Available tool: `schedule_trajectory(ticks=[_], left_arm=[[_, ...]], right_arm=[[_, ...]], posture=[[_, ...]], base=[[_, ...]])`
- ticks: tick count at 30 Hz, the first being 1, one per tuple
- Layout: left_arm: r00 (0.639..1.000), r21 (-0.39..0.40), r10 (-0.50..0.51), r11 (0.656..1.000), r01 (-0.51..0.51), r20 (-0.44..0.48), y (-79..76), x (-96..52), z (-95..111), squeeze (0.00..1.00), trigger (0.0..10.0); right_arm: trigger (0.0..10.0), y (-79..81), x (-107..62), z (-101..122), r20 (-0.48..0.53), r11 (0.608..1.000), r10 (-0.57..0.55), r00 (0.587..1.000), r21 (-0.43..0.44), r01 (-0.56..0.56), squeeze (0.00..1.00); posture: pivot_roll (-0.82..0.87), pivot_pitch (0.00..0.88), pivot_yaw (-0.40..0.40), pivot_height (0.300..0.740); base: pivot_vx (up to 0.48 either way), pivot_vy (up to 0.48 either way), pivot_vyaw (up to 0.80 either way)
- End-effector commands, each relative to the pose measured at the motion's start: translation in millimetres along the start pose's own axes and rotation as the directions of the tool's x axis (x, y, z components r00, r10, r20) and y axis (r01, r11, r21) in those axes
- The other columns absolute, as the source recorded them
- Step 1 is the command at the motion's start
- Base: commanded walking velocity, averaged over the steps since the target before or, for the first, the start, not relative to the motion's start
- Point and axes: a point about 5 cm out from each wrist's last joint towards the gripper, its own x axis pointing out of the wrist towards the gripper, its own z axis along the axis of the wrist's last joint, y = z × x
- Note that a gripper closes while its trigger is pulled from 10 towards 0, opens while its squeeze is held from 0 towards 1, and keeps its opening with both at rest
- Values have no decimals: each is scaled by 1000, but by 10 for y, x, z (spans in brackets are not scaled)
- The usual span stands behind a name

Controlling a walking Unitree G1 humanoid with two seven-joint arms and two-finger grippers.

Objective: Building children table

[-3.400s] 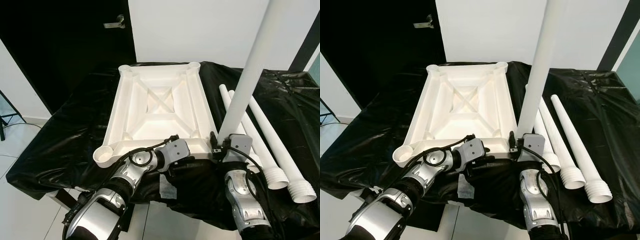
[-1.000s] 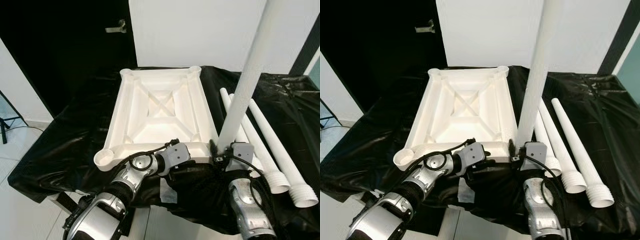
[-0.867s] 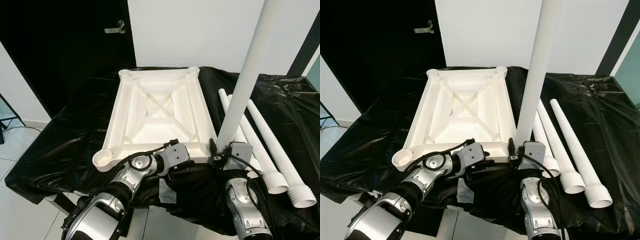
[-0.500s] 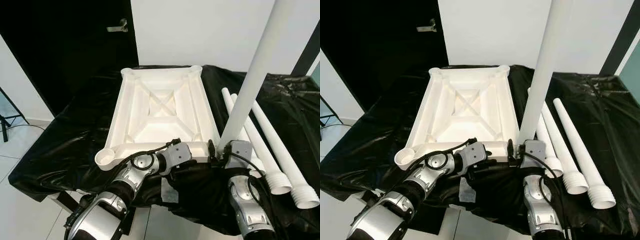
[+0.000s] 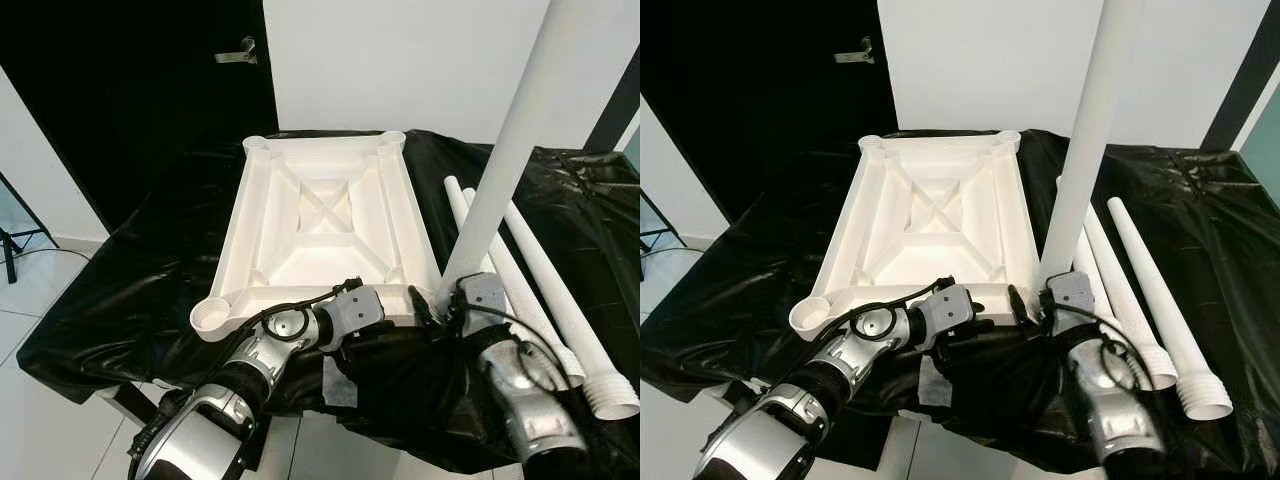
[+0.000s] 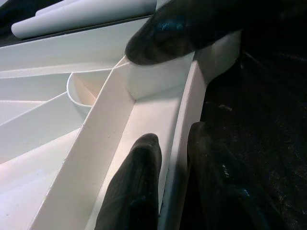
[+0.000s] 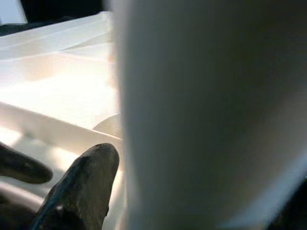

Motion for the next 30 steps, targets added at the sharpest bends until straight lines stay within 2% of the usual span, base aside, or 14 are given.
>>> schedule_trajectory(ticks=[1,4,5,7,8,10,23,24,26,27,29,30], left_arm=[[956,-193,-203,968,162,-213,-517,-45,-578,0,10000],[956,-191,-202,968,162,-213,-507,-42,-571,0,10000],[956,-190,-200,969,160,-214,-501,-45,-571,0,10000],[956,-190,-198,969,158,-215,-497,-47,-571,0,10000],[956,-190,-197,969,157,-216,-494,-50,-573,0,10000],[956,-192,-196,969,156,-216,-491,-58,-578,0,10000],[957,-193,-192,970,151,-217,-476,-65,-576,0,10000],[957,-192,-192,970,151,-216,-475,-62,-572,0,10000],[957,-191,-194,970,154,-214,-474,-57,-566,0,10000],[957,-191,-194,969,154,-214,-474,-56,-565,0,10000],[956,-187,-199,969,160,-216,-477,-57,-566,0,10000],[956,-187,-199,969,160,-216,-477,-57,-566,0,10000]], right_arm=[[10000,13,28,37,-16,996,89,996,20,-89,0],[10000,-82,29,47,-46,992,124,991,-10,-125,0],[5725,-123,26,51,-58,989,147,987,-18,-148,0],[5725,-150,22,55,-64,985,167,984,-21,-168,0],[0,-162,14,58,-71,980,194,978,-25,-196,0],[0,-174,-2,60,-83,971,235,968,-28,-238,0],[0,-234,-32,58,-134,953,299,945,-17,-303,0],[0,-216,-26,49,-126,958,285,950,0,-287,0],[0,-133,37,20,-77,989,149,986,36,-146,0],[0,-113,52,13,-66,993,111,992,48,-108,0],[0,59,27,-111,-62,997,-49,997,53,52,0],[0,59,27,-111,-62,997,-49,997,53,52,0]], posture=[[-39,0,5,740],[-35,0,4,740],[-31,0,4,740],[-31,0,4,740],[-29,0,3,740],[-26,0,4,740],[-26,0,2,740],[-28,0,3,740],[-33,0,8,740],[-33,0,8,740],[-28,0,5,740],[-28,0,5,740]], base=[[0,0,0],[0,0,0],[0,0,0],[0,0,0],[0,0,0],[0,0,0],[0,0,0],[0,0,0],[0,0,0],[0,0,0],[0,0,0],[0,0,0]])
